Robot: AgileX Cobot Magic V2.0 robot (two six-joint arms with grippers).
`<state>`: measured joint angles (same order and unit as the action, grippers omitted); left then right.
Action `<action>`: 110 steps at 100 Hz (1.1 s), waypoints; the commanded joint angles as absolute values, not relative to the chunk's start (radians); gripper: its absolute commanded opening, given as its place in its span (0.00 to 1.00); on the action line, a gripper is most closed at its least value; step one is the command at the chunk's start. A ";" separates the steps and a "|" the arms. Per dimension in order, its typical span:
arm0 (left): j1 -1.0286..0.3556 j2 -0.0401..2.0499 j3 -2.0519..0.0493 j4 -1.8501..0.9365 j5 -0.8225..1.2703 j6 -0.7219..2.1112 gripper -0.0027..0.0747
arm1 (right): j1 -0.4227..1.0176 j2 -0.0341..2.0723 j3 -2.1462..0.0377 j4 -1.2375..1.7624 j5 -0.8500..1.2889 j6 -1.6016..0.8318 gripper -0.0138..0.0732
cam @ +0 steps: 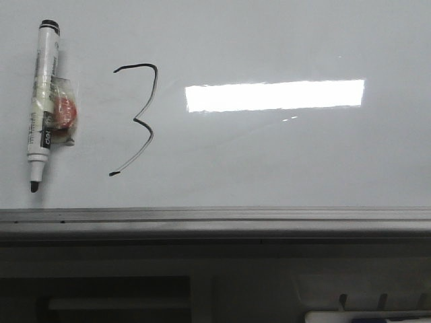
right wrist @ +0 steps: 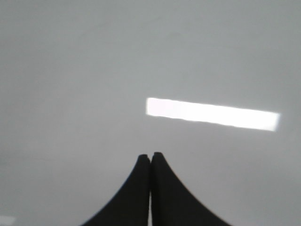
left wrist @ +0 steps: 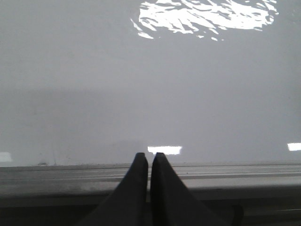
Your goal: Write number 3 on whiteboard
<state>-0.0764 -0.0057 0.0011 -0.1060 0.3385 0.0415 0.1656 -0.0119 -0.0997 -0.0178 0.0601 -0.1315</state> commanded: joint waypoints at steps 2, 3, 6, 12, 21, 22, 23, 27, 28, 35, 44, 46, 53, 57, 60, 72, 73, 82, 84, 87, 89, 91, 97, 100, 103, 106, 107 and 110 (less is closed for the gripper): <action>-0.074 -0.029 0.011 -0.110 0.296 0.042 0.01 | 0.040 -0.011 -0.112 -0.032 -0.015 -0.126 0.10; -0.074 -0.029 0.011 -0.110 0.296 0.042 0.01 | 0.023 -0.015 -0.108 -0.032 -0.015 -0.126 0.10; -0.074 -0.029 0.011 -0.110 0.296 0.042 0.01 | -0.009 -0.022 -0.098 -0.032 -0.015 -0.126 0.10; -0.074 -0.029 0.011 -0.110 0.296 0.042 0.01 | -0.072 -0.026 -0.068 -0.030 -0.016 -0.126 0.10; -0.074 -0.029 0.011 -0.110 0.296 0.042 0.01 | -0.127 -0.026 -0.013 -0.011 -0.012 -0.126 0.10; -0.074 -0.029 0.011 -0.110 0.296 0.042 0.01 | -0.129 -0.026 -0.008 -0.008 -0.012 -0.126 0.10; -0.074 -0.029 0.011 -0.110 0.296 0.042 0.01 | -0.130 -0.026 -0.004 -0.009 -0.012 -0.126 0.10; -0.074 -0.029 0.011 -0.110 0.296 0.042 0.01 | -0.135 -0.026 0.019 -0.009 -0.012 -0.126 0.10; -0.074 -0.029 0.011 -0.110 0.296 0.042 0.01 | -0.135 -0.026 0.024 -0.009 -0.012 -0.126 0.10; -0.074 -0.029 0.011 -0.110 0.296 0.042 0.01 | -0.135 -0.026 0.037 -0.009 0.055 -0.108 0.10; -0.074 -0.029 0.011 -0.110 0.296 0.042 0.01 | -0.135 -0.026 0.037 -0.009 0.130 -0.108 0.10; -0.074 -0.029 0.011 -0.110 0.296 0.042 0.01 | -0.135 -0.026 0.037 -0.009 0.146 -0.108 0.10; -0.074 -0.029 0.011 -0.110 0.296 0.042 0.01 | -0.135 -0.026 0.037 -0.009 0.198 -0.108 0.10; -0.074 -0.029 0.011 -0.110 0.296 0.042 0.01 | -0.135 -0.026 0.037 -0.009 0.226 -0.108 0.10; -0.074 -0.029 0.011 -0.110 0.296 0.042 0.01 | -0.135 -0.026 0.037 -0.009 0.257 -0.108 0.10; -0.074 -0.029 0.011 -0.110 0.296 0.042 0.01 | -0.135 -0.026 0.037 -0.009 0.324 -0.108 0.10; -0.074 -0.029 0.011 -0.110 0.296 0.042 0.01 | -0.135 -0.026 0.037 -0.009 0.324 -0.108 0.10; -0.074 -0.029 0.011 -0.110 0.296 0.042 0.01 | -0.135 -0.026 0.037 -0.009 0.324 -0.108 0.10; -0.074 -0.029 0.011 -0.110 0.296 0.042 0.01 | -0.135 -0.026 0.037 -0.009 0.324 -0.108 0.10; -0.074 -0.029 0.011 -0.110 0.296 0.042 0.01 | -0.135 -0.026 0.037 -0.009 0.324 -0.108 0.10; -0.074 -0.029 0.011 -0.110 0.296 0.042 0.01 | -0.135 -0.026 0.037 -0.009 0.324 -0.108 0.10; -0.074 -0.029 0.011 -0.110 0.296 0.042 0.01 | -0.135 -0.026 0.037 -0.009 0.324 -0.108 0.10; -0.074 -0.029 0.011 -0.110 0.296 0.042 0.01 | -0.135 -0.026 0.037 -0.009 0.322 -0.108 0.10; -0.074 -0.029 0.011 -0.110 0.296 0.042 0.01 | -0.135 -0.026 0.037 -0.009 0.322 -0.108 0.10; -0.074 -0.029 0.011 -0.110 0.296 0.042 0.01 | -0.135 -0.026 0.037 -0.009 0.322 -0.108 0.10; -0.074 -0.029 0.011 -0.110 0.296 0.042 0.01 | -0.135 -0.026 0.037 -0.009 0.322 -0.108 0.10; -0.074 -0.029 0.011 -0.110 0.296 0.042 0.01 | -0.135 -0.026 0.037 -0.009 0.322 -0.108 0.10; -0.074 -0.029 0.011 -0.110 0.296 0.042 0.01 | -0.135 -0.026 0.037 -0.009 0.322 -0.108 0.10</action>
<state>-0.0757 -0.0057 0.0011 -0.1060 0.3385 0.0415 -0.1316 -0.0119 0.0064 -0.0078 0.3297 -0.1069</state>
